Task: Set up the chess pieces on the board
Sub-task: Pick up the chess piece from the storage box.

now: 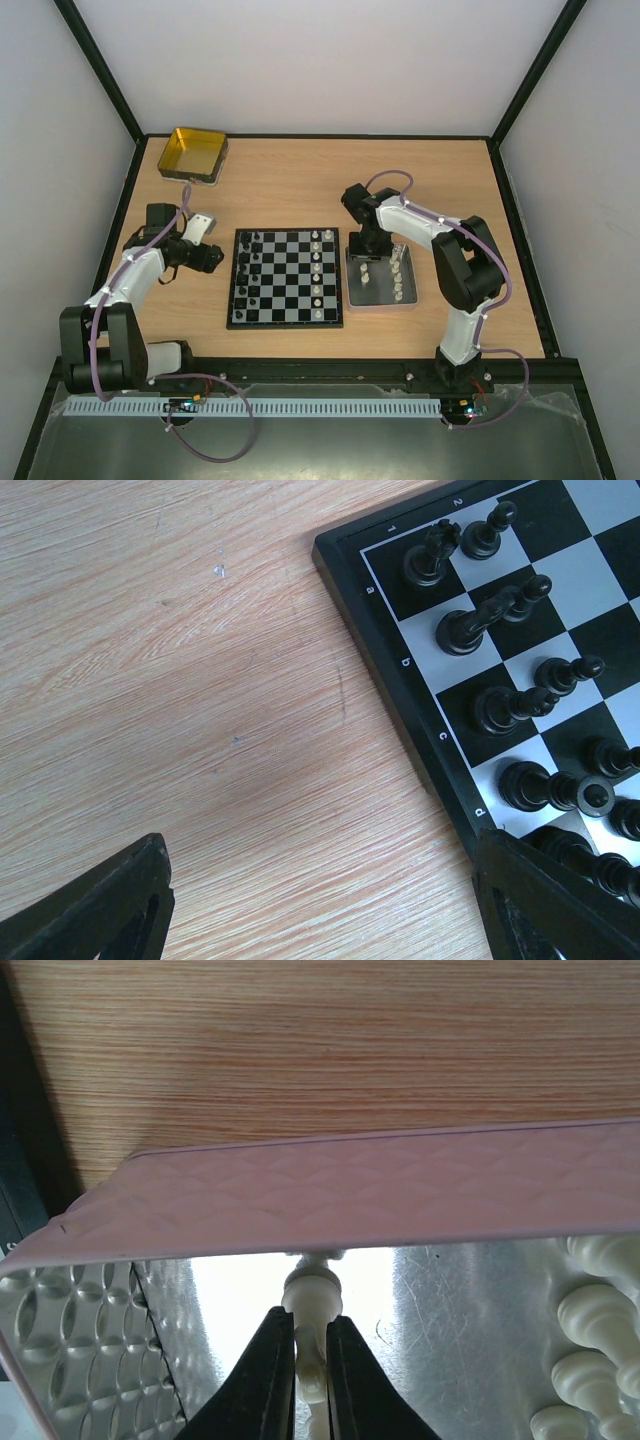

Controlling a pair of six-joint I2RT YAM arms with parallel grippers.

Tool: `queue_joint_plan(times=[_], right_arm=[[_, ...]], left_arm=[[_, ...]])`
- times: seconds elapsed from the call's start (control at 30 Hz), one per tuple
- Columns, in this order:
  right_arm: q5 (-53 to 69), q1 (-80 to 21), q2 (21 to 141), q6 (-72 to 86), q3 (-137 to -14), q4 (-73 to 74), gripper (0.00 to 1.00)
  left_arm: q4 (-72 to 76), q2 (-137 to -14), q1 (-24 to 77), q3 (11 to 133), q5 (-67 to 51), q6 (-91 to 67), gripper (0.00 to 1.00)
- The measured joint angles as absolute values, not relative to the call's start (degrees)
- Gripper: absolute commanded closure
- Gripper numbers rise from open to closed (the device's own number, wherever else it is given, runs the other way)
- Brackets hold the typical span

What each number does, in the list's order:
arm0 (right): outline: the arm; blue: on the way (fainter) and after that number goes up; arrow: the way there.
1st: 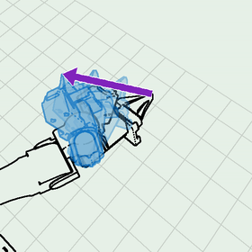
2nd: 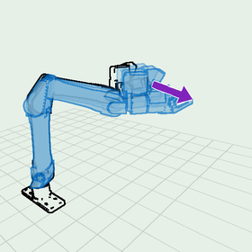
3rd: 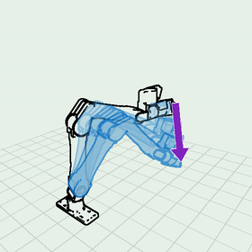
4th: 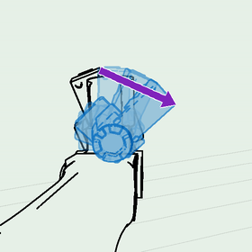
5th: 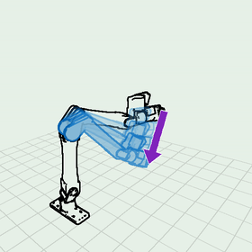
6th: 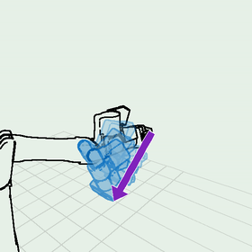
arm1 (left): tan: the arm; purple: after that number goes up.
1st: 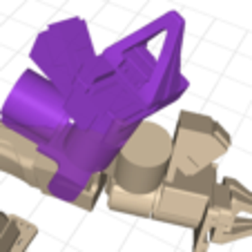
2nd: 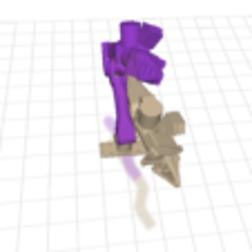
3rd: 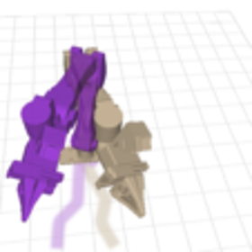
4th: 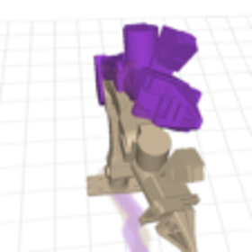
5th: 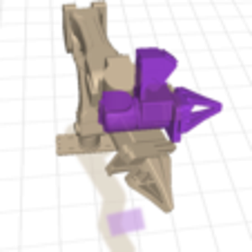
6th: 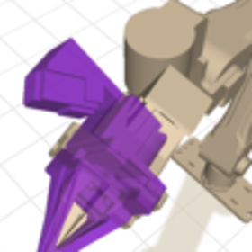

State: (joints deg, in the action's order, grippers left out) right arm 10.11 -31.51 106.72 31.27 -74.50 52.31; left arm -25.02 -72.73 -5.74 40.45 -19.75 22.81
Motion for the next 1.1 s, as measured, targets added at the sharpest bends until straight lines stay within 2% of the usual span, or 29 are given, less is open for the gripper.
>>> queue_joint_plan(times=[0.13,0.33,0.6,0.7,1.1], right_arm=[[10.11,-31.51,106.74,31.18,-74.54,52.31,0.84],[10.17,-31.48,106.74,31.16,-74.54,52.27,0.82],[10.31,-31.48,106.72,31.00,-73.58,52.12,0.89],[10.39,-31.51,106.74,30.94,-73.32,52.01,0.97],[8.67,-31.51,106.69,31.09,-74.37,52.49,0.98]], left_arm=[[-24.99,-72.73,-5.76,40.45,-19.75,22.81,0.18],[-24.99,-72.73,-5.74,40.45,-19.73,22.81,0.18],[-24.99,-72.73,-5.74,40.45,-19.75,22.79,0.18],[-24.99,-72.73,-5.74,40.45,-19.75,22.79,0.18],[-24.99,-72.73,-5.74,40.45,-19.75,22.79,0.18]])
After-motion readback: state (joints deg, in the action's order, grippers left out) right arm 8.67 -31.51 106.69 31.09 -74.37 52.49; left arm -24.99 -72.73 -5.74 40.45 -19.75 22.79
